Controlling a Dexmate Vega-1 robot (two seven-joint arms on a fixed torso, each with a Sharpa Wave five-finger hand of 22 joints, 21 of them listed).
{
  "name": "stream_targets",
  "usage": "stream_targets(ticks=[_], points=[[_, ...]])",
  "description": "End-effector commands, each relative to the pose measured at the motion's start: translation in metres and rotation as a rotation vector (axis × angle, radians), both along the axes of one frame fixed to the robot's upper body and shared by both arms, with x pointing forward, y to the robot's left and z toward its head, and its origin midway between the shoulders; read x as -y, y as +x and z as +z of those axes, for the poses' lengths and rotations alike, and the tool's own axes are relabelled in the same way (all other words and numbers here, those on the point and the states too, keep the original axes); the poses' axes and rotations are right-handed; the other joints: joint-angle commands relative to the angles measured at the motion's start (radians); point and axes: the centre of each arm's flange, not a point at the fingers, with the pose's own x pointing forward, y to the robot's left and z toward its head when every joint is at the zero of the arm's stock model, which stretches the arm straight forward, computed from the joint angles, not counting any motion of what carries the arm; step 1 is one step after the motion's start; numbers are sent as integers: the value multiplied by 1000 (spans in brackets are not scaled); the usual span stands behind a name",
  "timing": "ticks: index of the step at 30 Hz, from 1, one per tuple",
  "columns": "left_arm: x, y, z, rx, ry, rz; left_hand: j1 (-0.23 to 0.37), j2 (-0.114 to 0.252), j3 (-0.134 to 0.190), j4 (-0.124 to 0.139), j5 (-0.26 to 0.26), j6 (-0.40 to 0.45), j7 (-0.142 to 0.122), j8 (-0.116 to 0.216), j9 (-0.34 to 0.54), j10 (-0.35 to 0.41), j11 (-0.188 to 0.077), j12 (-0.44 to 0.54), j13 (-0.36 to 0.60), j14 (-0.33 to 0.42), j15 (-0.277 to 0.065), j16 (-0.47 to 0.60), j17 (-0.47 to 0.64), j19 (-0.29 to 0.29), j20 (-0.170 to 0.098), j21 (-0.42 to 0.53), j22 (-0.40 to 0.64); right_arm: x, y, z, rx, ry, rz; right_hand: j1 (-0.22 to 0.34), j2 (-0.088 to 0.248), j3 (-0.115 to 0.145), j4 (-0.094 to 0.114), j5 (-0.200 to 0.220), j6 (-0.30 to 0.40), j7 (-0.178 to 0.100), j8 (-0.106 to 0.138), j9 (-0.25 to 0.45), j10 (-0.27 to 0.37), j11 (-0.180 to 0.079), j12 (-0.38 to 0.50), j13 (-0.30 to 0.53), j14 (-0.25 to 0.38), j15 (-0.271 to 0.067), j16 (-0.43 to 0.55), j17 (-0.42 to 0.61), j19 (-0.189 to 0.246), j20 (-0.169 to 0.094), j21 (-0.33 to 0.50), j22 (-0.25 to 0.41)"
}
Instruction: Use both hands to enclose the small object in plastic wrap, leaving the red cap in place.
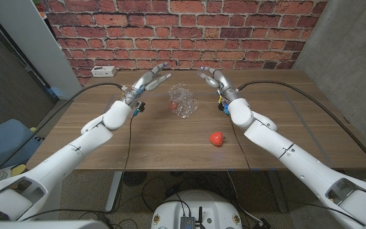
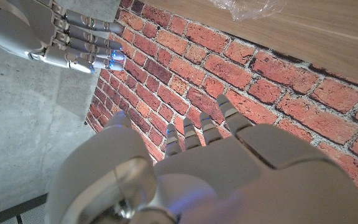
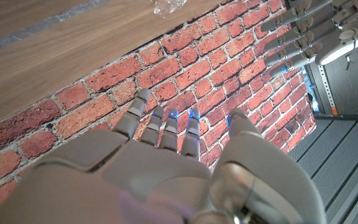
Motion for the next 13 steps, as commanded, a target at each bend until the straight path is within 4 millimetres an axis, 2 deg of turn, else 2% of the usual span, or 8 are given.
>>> stream_targets(ticks=[1, 5, 8, 11, 13], points=[[-39, -11, -11, -21, -117, -142, 10, 14, 20, -3, -2, 18, 30, 5, 1, 5, 2, -5, -4, -1, -16, -1, -1, 6, -15, 5, 0, 0, -1, -20, 98, 301, 173, -33, -18, 12, 21, 1, 59, 41, 17, 3, 62, 38, 20, 2, 53, 5, 16, 1, 34, -5, 4, 0], [-52, -14, -17, -28, -141, -170, 9, 20, 26, -2, -2, 18, 36, 3, 0, 6, 5, -6, -6, -4, -16, -2, -1, 5, -21, 4, -1, -6, -4, -28, 148, 373, 159, -44, -43, 6, 17, 4, 81, 50, 19, 2, 83, 48, 24, 2, 60, 9, 11, -4, 21, -18, -7, 0], [-60, -12, -20, -37, -184, -180, 7, 26, 31, 1, -2, 12, 40, -1, 1, 6, 7, -8, -7, -5, -17, -1, 0, 4, -24, 2, -1, -13, -9, -29, 170, 377, 111, -55, -53, 5, 16, 10, 102, 49, 21, 2, 91, 44, 22, 1, 58, 14, 3, -8, -22, 5, -29, 0], [-67, -5, -20, -49, -230, -186, 6, 35, 39, 5, -1, 10, 46, -2, 1, 6, 8, -9, -8, -5, -16, 0, 0, 3, -22, 2, -1, -19, -14, -29, 189, 384, 114, -58, -56, 6, 13, 13, 114, 45, 22, 2, 99, 26, 22, 1, 60, 9, 0, -11, -28, 18, -33, 0], [-70, -2, -21, -55, -263, -199, 6, 41, 48, 8, 0, 3, 49, -5, 1, 3, 9, -11, -9, -8, -14, 0, 0, 2, -22, 1, -1, -22, -18, -29, 211, 397, 109, -58, -56, 7, 12, 14, 114, 45, 20, 2, 103, 25, 22, 1, 62, 7, -2, -12, -28, 24, -34, 0]])
